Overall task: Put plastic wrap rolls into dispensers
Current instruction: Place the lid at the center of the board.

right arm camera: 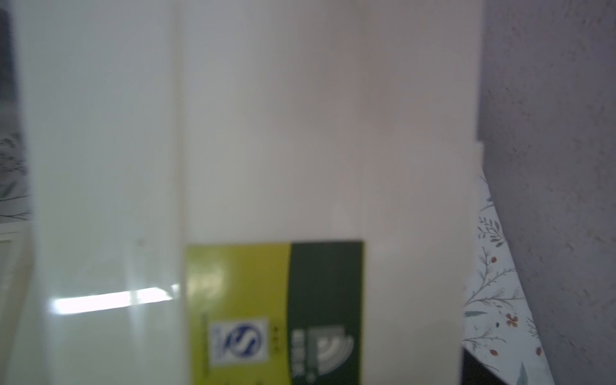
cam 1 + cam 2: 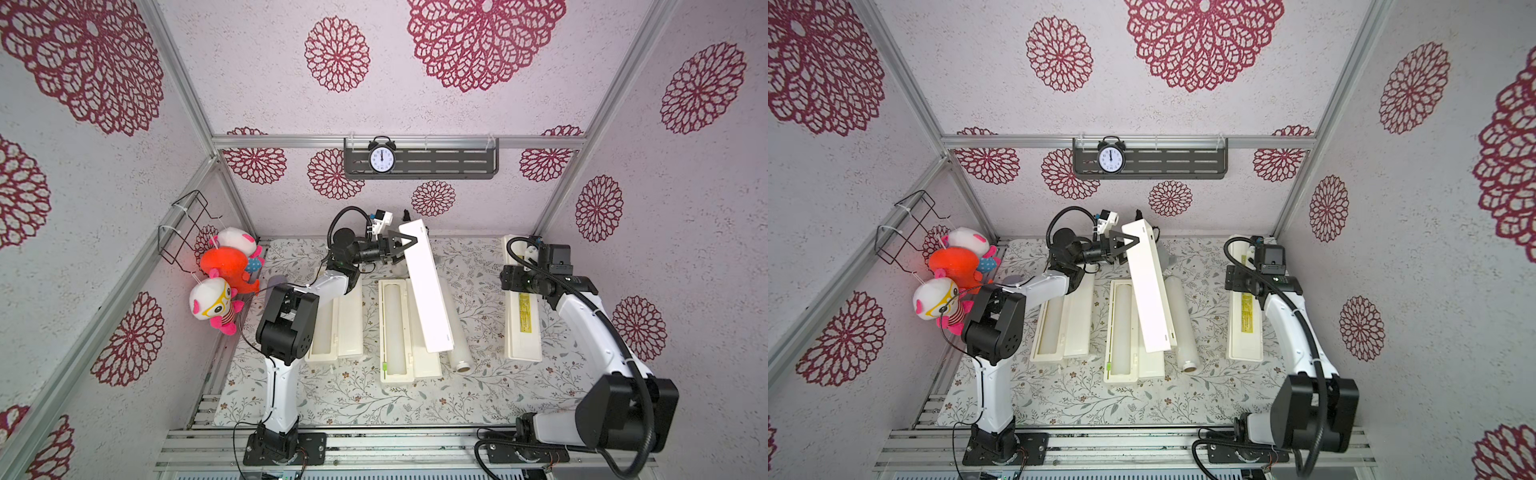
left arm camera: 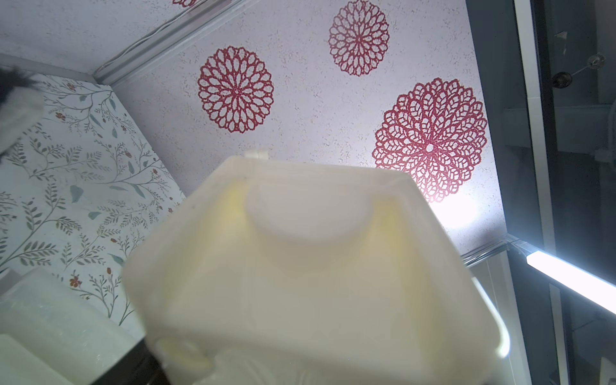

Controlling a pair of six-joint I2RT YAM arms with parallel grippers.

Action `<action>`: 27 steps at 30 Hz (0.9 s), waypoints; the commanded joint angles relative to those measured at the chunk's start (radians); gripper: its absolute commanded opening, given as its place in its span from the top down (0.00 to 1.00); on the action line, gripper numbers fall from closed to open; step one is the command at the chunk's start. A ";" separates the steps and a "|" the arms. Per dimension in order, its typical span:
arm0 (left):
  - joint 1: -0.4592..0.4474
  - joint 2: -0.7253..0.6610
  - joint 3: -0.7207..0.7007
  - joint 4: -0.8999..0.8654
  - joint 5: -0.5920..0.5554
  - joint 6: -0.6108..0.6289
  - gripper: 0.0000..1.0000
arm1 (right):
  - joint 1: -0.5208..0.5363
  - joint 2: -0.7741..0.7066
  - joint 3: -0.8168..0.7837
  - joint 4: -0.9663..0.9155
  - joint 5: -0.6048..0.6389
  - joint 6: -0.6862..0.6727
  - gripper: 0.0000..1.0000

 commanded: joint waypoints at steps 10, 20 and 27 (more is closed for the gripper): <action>0.031 -0.015 -0.026 0.040 -0.025 -0.056 0.41 | -0.163 0.473 0.266 0.065 0.001 -0.268 0.12; 0.052 0.001 -0.023 0.008 -0.038 -0.049 0.41 | -0.176 0.789 0.581 -0.060 0.030 -0.376 0.11; 0.053 -0.004 -0.025 -0.025 -0.045 -0.025 0.41 | -0.181 0.756 0.553 -0.034 -0.052 -0.330 0.01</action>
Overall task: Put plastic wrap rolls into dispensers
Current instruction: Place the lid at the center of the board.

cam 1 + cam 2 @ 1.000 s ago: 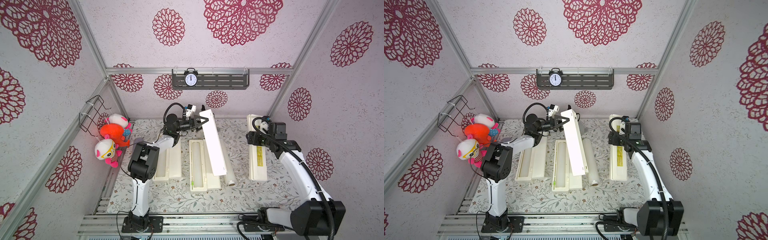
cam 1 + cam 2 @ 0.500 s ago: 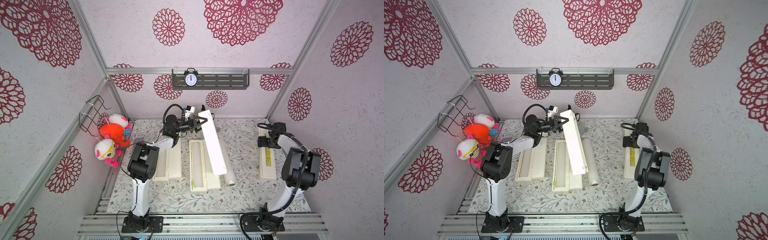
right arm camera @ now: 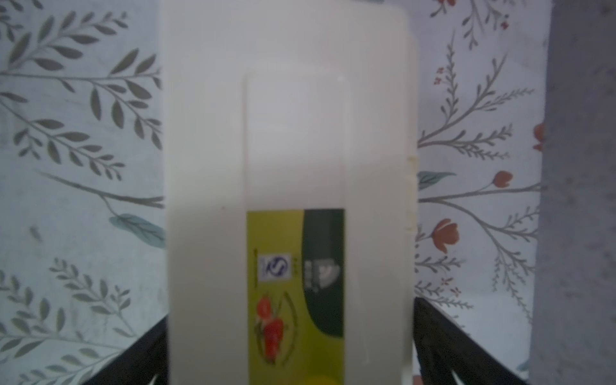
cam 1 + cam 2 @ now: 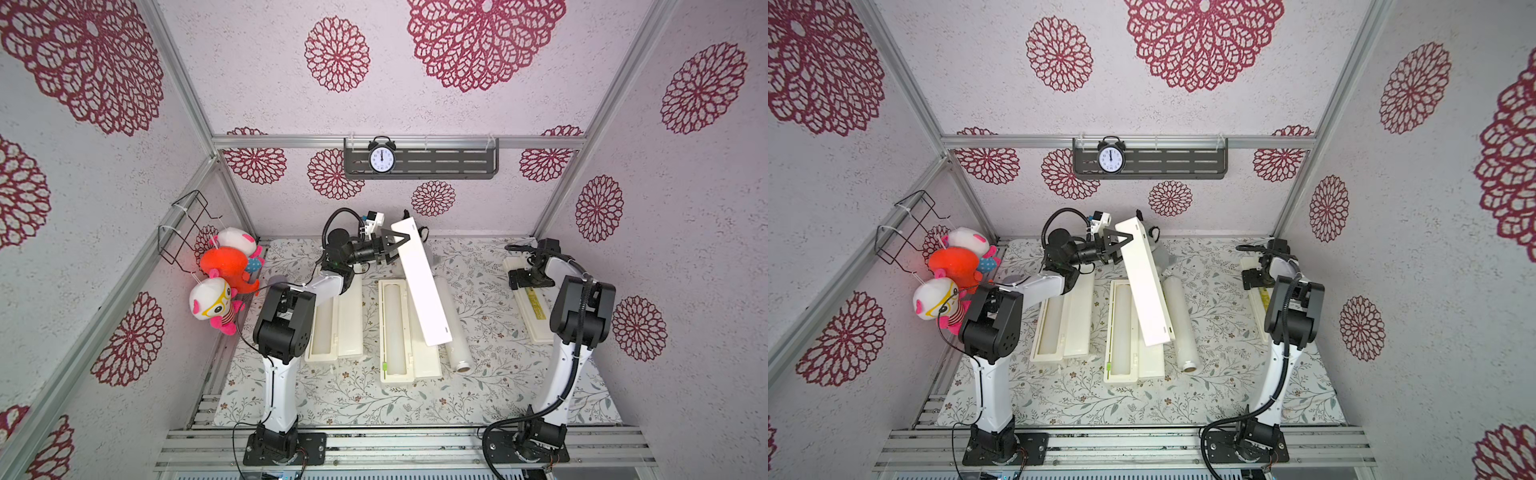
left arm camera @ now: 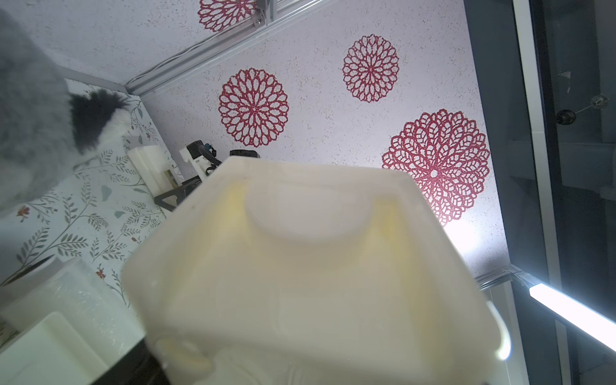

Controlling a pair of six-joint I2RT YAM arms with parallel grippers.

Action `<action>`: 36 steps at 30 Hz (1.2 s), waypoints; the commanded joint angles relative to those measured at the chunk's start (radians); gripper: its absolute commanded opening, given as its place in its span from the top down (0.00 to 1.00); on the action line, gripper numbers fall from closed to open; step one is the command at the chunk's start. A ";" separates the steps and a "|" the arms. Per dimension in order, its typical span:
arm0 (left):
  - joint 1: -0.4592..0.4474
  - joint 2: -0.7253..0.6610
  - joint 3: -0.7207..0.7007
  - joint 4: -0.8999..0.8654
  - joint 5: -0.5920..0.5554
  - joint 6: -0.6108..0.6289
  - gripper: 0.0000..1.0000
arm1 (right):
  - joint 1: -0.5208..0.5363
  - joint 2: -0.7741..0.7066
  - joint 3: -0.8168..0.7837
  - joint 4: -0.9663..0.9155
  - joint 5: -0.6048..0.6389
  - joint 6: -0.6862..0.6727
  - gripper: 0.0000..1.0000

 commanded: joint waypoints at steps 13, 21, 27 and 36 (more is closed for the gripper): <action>-0.005 -0.018 0.009 -0.130 -0.034 0.082 0.40 | -0.003 -0.401 -0.190 0.092 0.002 0.098 0.01; -0.058 0.039 0.152 -0.380 -0.057 0.204 0.40 | 0.067 -0.729 -0.439 0.087 -0.298 0.275 0.08; -0.103 0.101 0.257 -0.453 -0.045 0.223 0.40 | 0.105 -0.966 -0.645 0.353 -0.706 0.580 0.15; -0.182 0.150 0.349 -0.482 -0.031 0.233 0.39 | 0.296 -1.020 -0.740 0.722 -0.928 0.917 0.17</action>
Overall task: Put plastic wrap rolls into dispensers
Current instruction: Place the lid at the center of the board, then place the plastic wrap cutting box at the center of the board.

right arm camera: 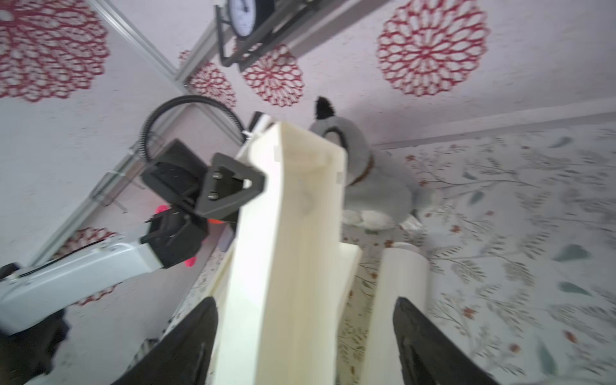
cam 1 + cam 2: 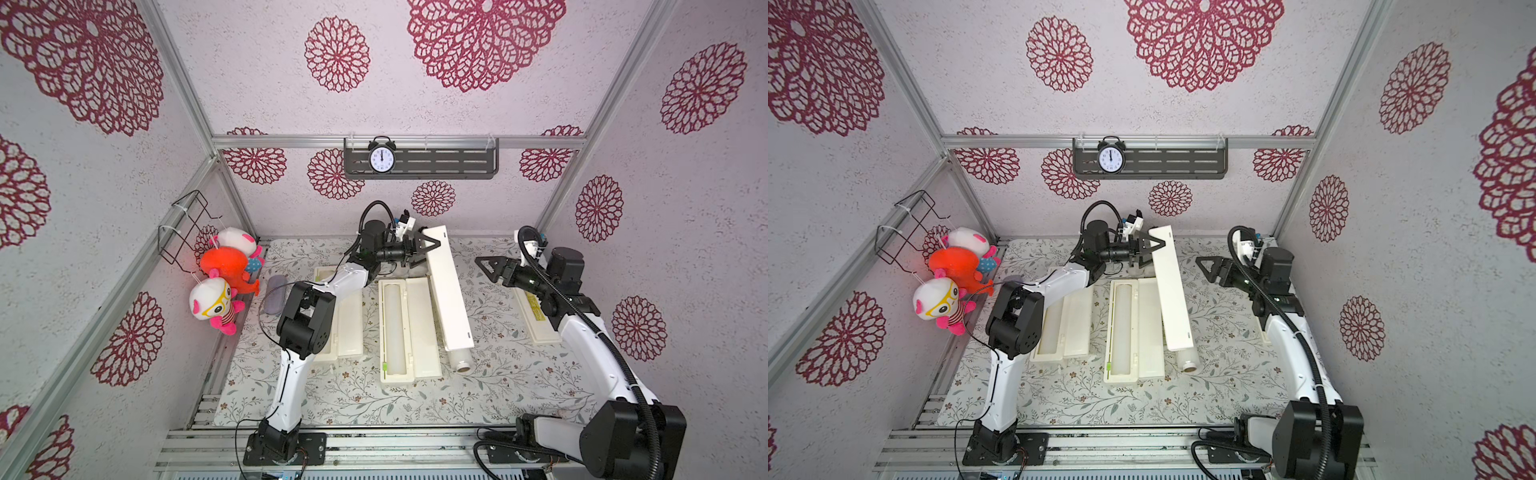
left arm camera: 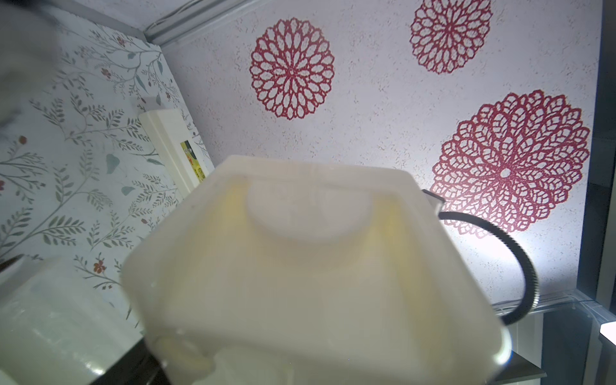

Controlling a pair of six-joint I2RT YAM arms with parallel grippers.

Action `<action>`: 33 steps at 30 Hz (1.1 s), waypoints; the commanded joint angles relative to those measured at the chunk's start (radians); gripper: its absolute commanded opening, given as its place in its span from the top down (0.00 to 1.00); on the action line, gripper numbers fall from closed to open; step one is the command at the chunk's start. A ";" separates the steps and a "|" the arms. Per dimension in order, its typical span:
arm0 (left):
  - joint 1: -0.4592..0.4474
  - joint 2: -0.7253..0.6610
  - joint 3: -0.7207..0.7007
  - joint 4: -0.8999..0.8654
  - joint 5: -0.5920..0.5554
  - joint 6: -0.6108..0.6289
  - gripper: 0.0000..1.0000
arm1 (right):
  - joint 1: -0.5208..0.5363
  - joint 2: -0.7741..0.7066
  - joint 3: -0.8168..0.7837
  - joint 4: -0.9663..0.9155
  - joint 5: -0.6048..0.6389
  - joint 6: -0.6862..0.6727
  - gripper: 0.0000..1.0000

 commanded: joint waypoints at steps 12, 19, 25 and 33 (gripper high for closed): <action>-0.033 -0.036 -0.005 0.108 0.036 -0.047 0.39 | 0.106 0.012 0.001 -0.017 -0.036 0.029 0.21; -0.016 -0.036 -0.010 0.187 0.044 -0.100 0.39 | 0.108 0.003 -0.060 0.013 -0.052 0.045 0.21; -0.019 -0.028 0.003 0.196 0.051 -0.110 0.39 | 0.142 0.014 -0.089 0.137 -0.135 0.116 0.27; -0.028 -0.016 0.019 0.179 0.053 -0.103 0.38 | 0.191 0.067 -0.131 0.346 -0.207 0.265 0.51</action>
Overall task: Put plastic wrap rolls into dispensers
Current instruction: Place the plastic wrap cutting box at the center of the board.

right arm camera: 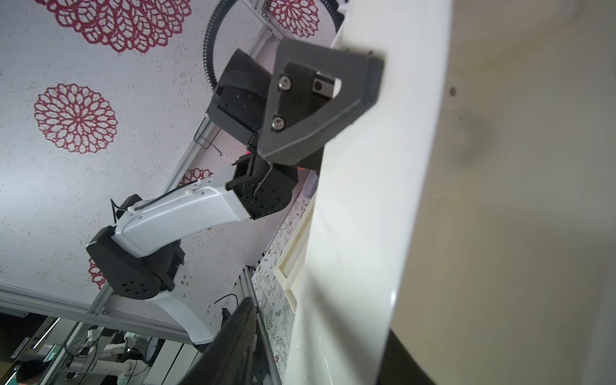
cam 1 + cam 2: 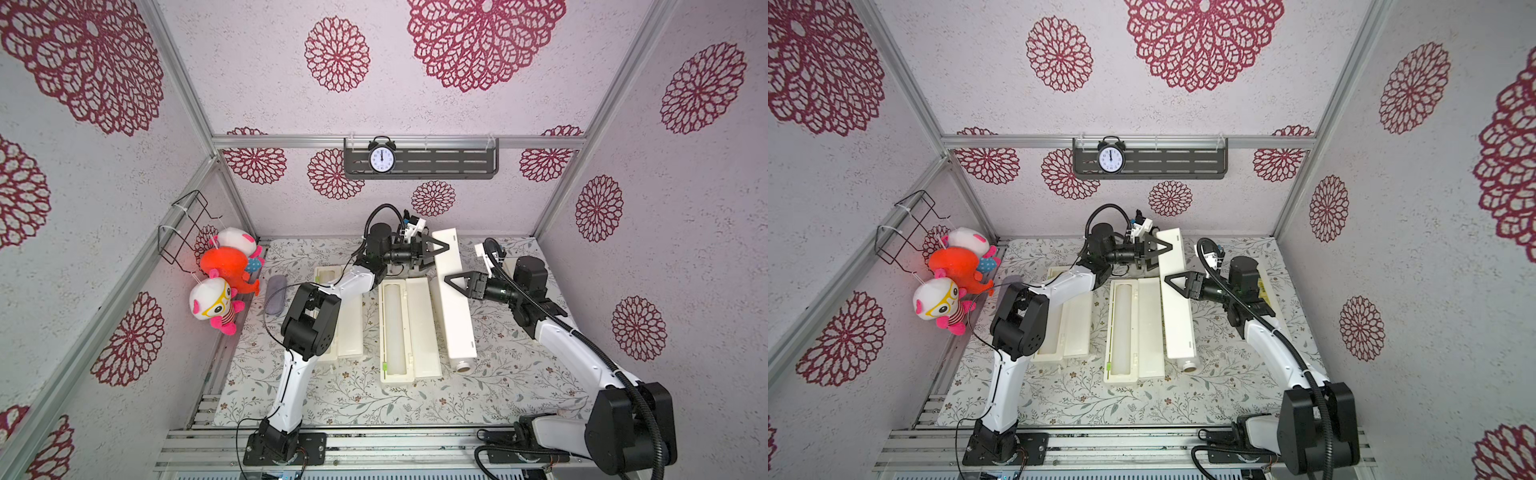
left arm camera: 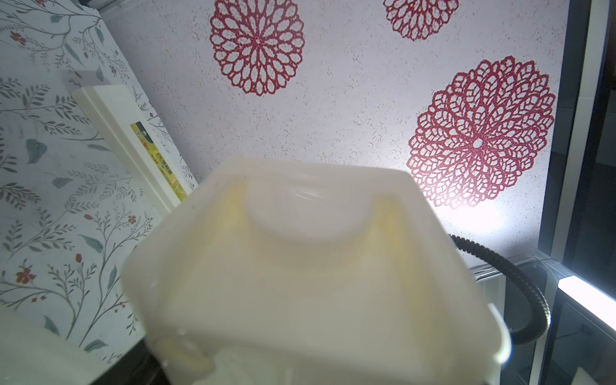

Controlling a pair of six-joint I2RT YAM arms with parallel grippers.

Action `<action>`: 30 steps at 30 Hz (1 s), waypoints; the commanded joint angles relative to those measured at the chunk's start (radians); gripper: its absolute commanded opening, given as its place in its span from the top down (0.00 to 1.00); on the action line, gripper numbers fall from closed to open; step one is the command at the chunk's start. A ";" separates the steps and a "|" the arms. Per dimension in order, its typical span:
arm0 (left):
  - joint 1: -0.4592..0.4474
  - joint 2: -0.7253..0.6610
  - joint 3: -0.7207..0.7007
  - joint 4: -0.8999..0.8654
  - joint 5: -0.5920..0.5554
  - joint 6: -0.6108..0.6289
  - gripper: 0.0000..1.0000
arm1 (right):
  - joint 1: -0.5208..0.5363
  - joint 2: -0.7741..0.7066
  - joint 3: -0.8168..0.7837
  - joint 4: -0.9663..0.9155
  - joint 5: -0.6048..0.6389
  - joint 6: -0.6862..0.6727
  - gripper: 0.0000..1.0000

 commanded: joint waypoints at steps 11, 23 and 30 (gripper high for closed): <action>-0.007 -0.031 0.021 0.102 0.039 -0.037 0.31 | 0.024 0.065 0.011 0.191 -0.069 0.121 1.00; 0.061 -0.020 -0.037 0.521 0.032 -0.319 0.02 | -0.036 0.010 0.028 -0.057 0.008 -0.013 1.00; 0.089 -0.050 -0.042 0.375 0.032 -0.206 0.02 | -0.080 -0.041 0.010 -0.095 0.023 -0.017 1.00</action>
